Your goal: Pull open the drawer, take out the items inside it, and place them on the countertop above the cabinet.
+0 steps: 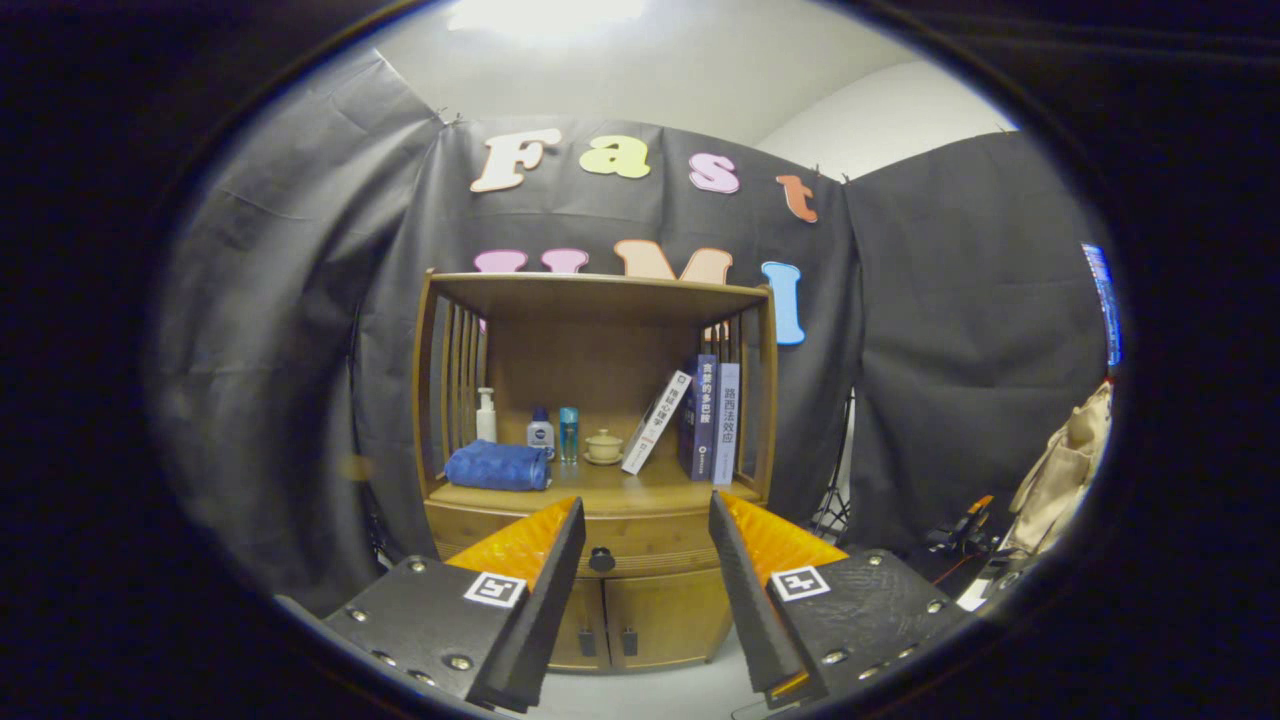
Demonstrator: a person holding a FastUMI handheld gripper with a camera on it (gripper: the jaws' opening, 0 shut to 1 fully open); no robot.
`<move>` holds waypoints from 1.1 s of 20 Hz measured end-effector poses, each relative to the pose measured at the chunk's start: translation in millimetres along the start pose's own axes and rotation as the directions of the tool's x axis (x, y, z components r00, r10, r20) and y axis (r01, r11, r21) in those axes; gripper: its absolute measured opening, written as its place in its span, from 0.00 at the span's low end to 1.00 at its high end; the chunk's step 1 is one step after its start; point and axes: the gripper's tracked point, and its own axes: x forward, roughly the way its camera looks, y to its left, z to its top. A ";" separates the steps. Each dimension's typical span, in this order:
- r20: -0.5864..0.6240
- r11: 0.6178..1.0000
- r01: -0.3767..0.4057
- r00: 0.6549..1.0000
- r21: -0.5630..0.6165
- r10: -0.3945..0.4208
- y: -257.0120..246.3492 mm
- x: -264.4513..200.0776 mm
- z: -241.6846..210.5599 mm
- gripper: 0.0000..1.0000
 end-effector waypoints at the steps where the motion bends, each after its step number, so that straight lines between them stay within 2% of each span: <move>1: 0.000 1.000 -0.004 1.000 0.000 0.004 0.6 2.0 -1.4 0.74; 8: 0.070 0.999 -0.032 0.997 -0.032 0.035 11.7 39.7 -3.1 0.75; 12: 0.083 0.995 -0.093 0.992 -0.038 0.096 32.1 78.6 -27.6 0.78; 15: 0.058 0.993 -0.114 0.992 0.004 0.114 42.7 108.5 -62.2 0.78; 18: 0.032 0.995 -0.084 0.996 0.051 0.082 42.6 132.7 -96.6 0.78; 20: 0.024 0.998 -0.002 1.000 0.070 0.000 28.7 146.7 -118.2 0.78; 22: -0.060 0.993 0.084 0.995 0.080 -0.079 14.3 156.2 -156.6 0.78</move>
